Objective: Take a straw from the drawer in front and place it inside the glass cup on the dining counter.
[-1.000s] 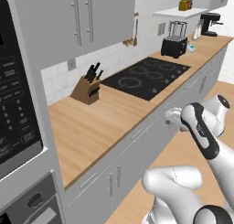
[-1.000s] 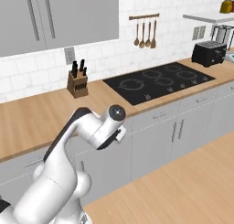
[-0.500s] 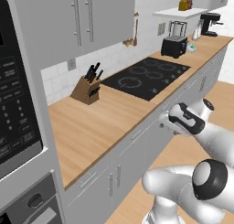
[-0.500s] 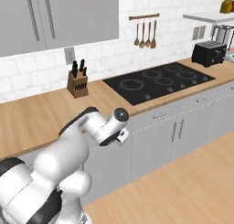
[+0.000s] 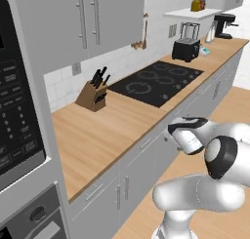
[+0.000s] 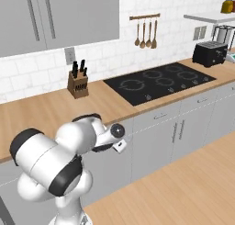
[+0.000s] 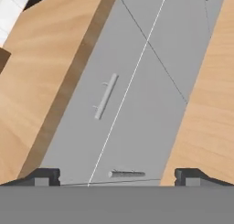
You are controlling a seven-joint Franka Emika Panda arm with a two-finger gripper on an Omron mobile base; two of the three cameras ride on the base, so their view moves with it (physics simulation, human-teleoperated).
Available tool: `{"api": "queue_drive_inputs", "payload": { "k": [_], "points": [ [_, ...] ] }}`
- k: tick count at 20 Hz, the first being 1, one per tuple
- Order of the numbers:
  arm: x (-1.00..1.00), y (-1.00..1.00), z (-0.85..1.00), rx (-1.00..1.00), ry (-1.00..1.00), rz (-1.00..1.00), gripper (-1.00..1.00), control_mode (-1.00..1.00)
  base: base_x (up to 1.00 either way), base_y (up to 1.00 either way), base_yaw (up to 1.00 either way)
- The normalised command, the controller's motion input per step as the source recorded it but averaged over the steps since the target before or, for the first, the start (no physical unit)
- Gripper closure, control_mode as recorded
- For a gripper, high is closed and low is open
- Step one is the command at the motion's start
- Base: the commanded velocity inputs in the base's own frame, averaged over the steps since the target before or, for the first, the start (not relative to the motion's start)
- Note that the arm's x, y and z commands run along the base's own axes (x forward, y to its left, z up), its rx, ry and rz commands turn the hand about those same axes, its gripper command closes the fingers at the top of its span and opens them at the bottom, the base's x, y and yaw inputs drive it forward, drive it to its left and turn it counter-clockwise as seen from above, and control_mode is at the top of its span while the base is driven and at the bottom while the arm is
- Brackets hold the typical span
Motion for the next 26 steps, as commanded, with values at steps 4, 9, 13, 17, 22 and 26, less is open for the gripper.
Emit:
{"api": "queue_drive_inputs", "payload": {
  "k": [4, 9, 13, 17, 22, 26],
  "points": [
    [0.16, 0.04, -0.13, 0.17, -0.17, -0.05, -1.0, -1.0, 0.0, 0.0, 0.0],
    [0.04, 0.0, 0.0, 0.18, -0.06, 0.0, -1.0, -1.0, 0.0, 0.0, 0.0],
    [0.11, -0.01, 0.01, 0.16, 0.0, 0.0, -1.0, -1.0, 0.0, 0.0, 0.0],
    [0.07, -0.29, 0.25, 0.28, 0.0, 0.05, -1.0, -1.0, 0.0, 0.0, 0.0],
    [0.0, -0.51, 0.31, 0.33, 0.0, 0.09, -1.0, -1.0, 0.0, 0.0, 0.0],
    [0.16, -0.58, 0.5, 0.33, 0.02, 0.15, -1.0, -1.0, 0.0, 0.0, 0.0]
  ]
}}
